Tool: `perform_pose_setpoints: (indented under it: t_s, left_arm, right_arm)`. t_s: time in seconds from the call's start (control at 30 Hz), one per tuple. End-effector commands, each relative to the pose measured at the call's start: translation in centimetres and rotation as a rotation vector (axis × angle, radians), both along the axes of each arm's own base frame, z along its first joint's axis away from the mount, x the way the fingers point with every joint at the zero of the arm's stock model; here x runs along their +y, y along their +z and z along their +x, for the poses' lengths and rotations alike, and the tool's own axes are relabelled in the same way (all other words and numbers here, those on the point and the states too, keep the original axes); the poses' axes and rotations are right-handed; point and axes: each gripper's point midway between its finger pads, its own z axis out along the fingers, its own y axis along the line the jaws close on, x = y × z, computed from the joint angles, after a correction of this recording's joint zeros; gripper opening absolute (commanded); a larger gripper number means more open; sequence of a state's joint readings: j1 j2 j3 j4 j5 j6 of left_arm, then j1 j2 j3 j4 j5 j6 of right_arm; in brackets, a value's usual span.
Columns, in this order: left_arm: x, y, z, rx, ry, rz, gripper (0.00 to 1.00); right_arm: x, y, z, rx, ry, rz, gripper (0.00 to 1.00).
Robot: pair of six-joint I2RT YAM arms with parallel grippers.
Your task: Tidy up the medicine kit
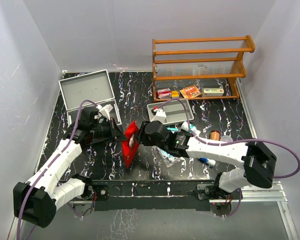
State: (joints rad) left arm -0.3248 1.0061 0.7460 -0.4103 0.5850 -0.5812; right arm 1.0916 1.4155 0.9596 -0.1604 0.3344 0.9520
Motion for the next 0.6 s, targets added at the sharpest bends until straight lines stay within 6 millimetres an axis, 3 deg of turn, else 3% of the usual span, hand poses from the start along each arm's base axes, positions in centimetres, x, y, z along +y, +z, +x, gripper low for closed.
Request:
perform_pose_setpoints:
  t_s: [0.0,0.17,0.4,0.57]
  left_arm:
    - [-0.3,0.0,-0.3,-0.019,-0.034,-0.013,0.00]
    - [-0.2,-0.3,-0.3,0.000,-0.018,-0.008,0.00]
    - [-0.2,-0.3,0.1,0.005,0.014,-0.018,0.00]
    - [-0.1,-0.5,0.3,-0.028,0.023,-0.021,0.00]
  right_arm:
    - [-0.4,4.0,0.5,-0.052,-0.016,0.045,0.36]
    - [-4.1,3.2,0.4,-0.076,-0.074,-0.049,0.42]
    - [-11.2,-1.7,-0.8,-0.018,-0.200,-0.230,0.55]
    - [-14.4,-5.1,-2.8,0.071,-0.231,-0.314,0.68]
